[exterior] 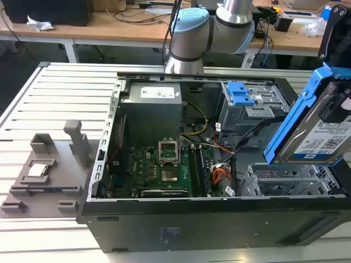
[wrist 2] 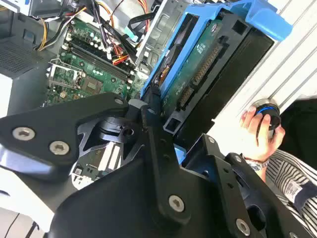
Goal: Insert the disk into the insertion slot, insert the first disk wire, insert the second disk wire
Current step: 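Insert the disk into the insertion slot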
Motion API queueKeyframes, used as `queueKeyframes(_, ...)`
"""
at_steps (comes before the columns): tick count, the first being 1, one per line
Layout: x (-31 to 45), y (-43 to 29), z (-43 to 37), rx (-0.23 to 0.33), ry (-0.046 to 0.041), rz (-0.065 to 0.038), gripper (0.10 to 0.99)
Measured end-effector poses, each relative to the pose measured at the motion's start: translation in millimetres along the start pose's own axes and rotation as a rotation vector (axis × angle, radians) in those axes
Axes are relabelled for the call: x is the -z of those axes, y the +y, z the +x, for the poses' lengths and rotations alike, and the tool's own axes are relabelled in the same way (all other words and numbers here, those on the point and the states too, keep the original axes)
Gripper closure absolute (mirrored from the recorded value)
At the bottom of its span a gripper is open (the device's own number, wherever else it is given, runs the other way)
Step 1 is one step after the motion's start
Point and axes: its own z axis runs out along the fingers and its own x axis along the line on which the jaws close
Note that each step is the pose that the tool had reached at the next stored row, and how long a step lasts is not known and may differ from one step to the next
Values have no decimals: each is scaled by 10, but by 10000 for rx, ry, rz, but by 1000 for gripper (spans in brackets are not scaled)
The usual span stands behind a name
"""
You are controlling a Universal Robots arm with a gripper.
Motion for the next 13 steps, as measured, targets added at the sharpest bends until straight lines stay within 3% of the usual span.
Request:
queueKeyframes(5,-79,-3,0,1,-6,0,725)
queueKeyframes(11,-107,-16,-1,1,-3,0,725)
queueKeyframes(13,-111,-25,-31,-1,37,0,725)
